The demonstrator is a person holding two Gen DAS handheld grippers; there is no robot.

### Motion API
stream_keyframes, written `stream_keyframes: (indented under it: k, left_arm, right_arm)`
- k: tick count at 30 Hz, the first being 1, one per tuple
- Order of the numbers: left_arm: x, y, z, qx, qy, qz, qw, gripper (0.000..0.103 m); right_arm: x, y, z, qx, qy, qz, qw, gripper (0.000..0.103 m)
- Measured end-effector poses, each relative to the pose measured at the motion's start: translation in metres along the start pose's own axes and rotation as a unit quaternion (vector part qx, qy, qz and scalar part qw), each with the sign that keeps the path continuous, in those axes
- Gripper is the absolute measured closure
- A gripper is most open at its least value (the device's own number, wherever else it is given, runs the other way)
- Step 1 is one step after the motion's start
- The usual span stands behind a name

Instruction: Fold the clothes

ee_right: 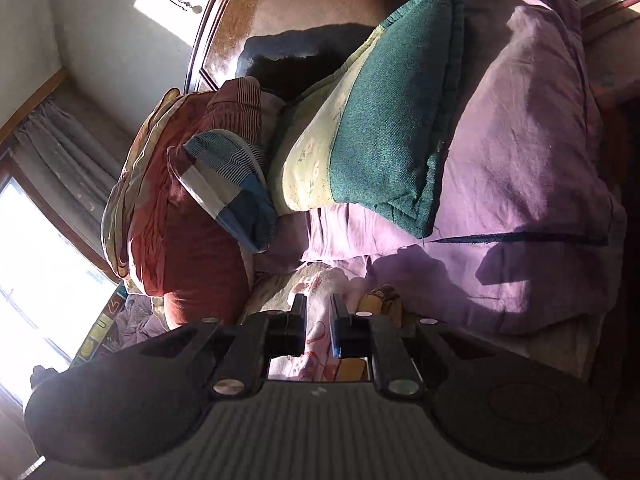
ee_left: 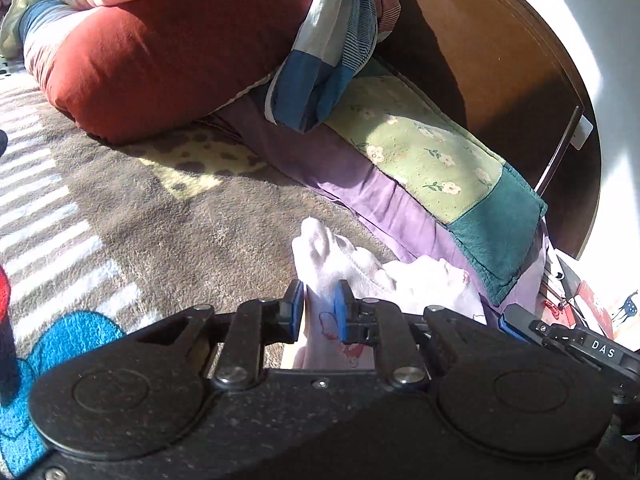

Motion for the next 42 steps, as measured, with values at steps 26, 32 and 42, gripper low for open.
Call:
stream_keyframes:
  k: [26, 32, 42]
  left_arm:
    - [0.052, -0.069, -0.116, -0.114, 0.044, 0.041, 0.9917, 0.013]
    - [0.054, -0.101, -0.147, -0.167, 0.03, 0.066, 0.9834, 0.0]
    - [0.054, -0.143, -0.19, -0.201, 0.015, 0.076, 0.9766, 0.0]
  right_arm:
    - [0.035, 0.09, -0.078, 0.041, 0.117, -0.131, 0.984, 0.007]
    - [0.021, 0.124, -0.133, 0.077, 0.108, -0.162, 0.978, 0.001]
    - [0.002, 0.147, -0.18, 0.134, 0.115, -0.194, 0.965, 0.0]
Point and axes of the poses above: each gripper's, at about its wrist camera, not at the fingertips, and z roughly the way its jaws point, y to its left, x to its underside, the point moved 1 cm from there along z, roughly the way its jaws point, and after that the axes turned 5 degrees about x, right-handed, at the moved point
